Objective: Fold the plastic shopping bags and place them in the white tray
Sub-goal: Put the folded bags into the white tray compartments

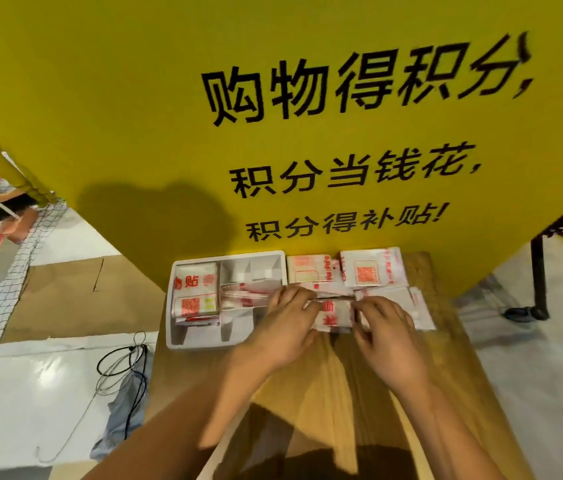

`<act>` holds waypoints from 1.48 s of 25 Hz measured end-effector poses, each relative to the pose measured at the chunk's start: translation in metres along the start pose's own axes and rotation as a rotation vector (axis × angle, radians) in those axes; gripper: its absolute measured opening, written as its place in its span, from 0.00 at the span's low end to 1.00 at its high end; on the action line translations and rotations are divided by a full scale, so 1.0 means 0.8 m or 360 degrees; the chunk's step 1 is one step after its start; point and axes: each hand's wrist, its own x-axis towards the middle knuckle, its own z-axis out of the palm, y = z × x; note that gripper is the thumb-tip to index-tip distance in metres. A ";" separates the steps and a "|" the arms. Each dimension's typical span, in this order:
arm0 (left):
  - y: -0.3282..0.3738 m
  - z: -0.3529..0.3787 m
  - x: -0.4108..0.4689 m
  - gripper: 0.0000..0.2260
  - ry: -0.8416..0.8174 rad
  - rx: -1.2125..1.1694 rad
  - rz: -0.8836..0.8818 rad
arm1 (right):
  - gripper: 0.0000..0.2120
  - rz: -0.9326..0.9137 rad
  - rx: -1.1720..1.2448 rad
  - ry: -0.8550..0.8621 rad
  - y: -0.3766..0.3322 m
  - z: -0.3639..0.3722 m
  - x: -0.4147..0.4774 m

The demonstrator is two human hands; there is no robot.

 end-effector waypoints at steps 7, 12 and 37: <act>0.048 0.028 0.062 0.30 -0.0356 0.0072 -0.0169 | 0.18 0.0142 0.0146 0.0068 0.062 -0.024 -0.012; 0.055 0.042 0.060 0.28 -0.0350 0.0081 -0.0256 | 0.20 -0.0047 0.0276 0.0008 0.049 -0.013 0.012; -0.134 -0.034 -0.058 0.10 0.0429 -0.0472 -0.0716 | 0.09 -0.0182 0.0377 -0.0142 -0.143 0.060 0.113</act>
